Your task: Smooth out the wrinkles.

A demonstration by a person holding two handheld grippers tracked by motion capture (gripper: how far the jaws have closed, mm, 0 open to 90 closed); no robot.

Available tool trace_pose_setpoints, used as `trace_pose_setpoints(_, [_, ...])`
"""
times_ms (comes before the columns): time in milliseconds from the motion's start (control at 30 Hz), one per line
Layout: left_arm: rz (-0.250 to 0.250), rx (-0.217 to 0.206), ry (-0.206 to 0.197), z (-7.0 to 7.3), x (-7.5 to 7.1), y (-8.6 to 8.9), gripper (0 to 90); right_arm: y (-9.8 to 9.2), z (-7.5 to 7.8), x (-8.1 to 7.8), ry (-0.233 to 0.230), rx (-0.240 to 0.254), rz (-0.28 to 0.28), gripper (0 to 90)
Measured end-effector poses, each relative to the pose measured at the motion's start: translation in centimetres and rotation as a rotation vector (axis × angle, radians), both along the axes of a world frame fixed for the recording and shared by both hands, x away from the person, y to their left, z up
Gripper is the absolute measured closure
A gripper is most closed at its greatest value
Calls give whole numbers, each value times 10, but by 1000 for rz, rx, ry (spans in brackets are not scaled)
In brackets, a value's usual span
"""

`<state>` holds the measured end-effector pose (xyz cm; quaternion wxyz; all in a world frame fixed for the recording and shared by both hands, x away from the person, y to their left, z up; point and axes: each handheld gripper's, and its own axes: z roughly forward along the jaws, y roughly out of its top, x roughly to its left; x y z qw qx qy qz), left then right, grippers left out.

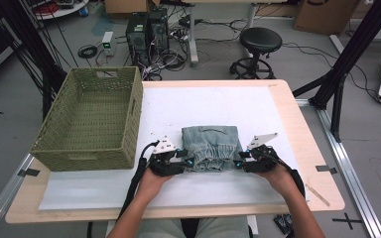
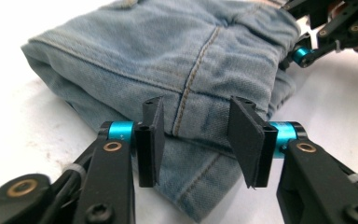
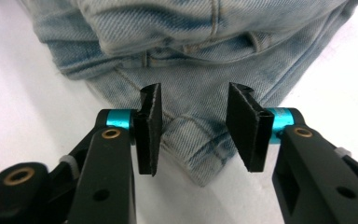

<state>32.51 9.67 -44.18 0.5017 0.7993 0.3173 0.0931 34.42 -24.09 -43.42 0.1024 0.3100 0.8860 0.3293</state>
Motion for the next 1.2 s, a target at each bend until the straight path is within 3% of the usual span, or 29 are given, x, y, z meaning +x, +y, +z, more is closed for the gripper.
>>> trace_pose_setpoints(67, [-19,45,30,-4,-1,-3,592,-2,2,0,5,-18,8,633])
trace_pose_setpoints(100, [-18,28,30,-6,-3,-4,600,-2,3,-1,2,-26,6,636])
trace_pose_setpoints(233, [-14,27,31,-3,-5,-1,594,-3,5,-3,-1,-20,3,598])
trace_pose_setpoints(400, [29,-62,-15,7,-2,9,494,-15,13,-2,-10,132,-73,508])
trace_pose_setpoints(500, [54,-79,-49,12,0,11,482,-15,19,-3,-44,167,-93,501])
trace_pose_setpoints(633, [56,-99,-91,14,1,10,459,-10,17,-3,-54,149,-81,500])
trace_pose_setpoints(833, [68,-122,-129,20,6,5,402,-13,20,-3,-75,157,-116,441])
trace_pose_setpoints(900, [98,-137,-138,23,8,2,321,-15,21,-3,-87,165,-123,413])
trace_pose_setpoints(1000, [118,-138,-145,25,9,1,202,-17,25,-3,-86,165,-134,344])
trace_pose_setpoints(1200, [111,-130,-139,26,12,-3,202,-21,29,-4,-125,159,-152,299])
